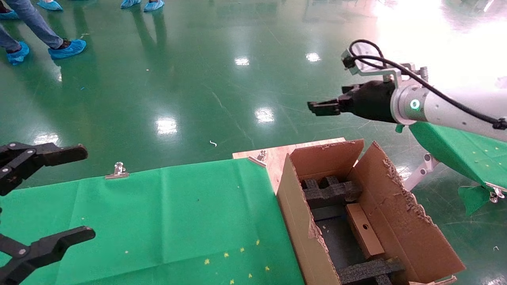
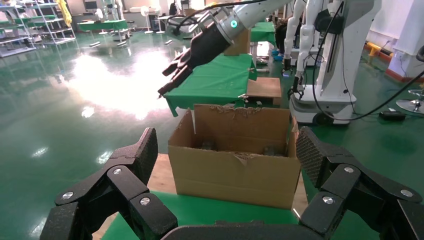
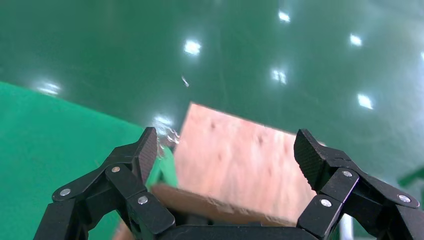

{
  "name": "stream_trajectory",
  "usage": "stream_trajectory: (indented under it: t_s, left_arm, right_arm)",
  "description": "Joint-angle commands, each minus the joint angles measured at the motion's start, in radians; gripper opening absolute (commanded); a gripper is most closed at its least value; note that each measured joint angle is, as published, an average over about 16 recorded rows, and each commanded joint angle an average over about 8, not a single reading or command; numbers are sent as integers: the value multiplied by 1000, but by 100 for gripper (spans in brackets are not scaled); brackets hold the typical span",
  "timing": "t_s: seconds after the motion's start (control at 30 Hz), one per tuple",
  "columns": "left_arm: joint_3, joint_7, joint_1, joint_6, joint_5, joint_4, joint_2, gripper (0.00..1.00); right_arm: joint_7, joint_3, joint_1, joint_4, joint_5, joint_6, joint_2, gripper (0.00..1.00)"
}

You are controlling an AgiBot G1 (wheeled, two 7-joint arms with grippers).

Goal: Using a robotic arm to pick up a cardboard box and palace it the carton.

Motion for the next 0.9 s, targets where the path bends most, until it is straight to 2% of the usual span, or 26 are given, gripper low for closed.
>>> stream_trajectory:
  t_s: [0.03, 0.9]
  left_arm:
    - [0, 0, 0, 0, 0, 0, 0, 100]
    - [0, 0, 0, 0, 0, 0, 0, 100]
  right_arm:
    - [-39, 31, -20, -1, 31, -21, -3, 100]
    - [-691, 549, -361, -29, 541, -390, -47, 100]
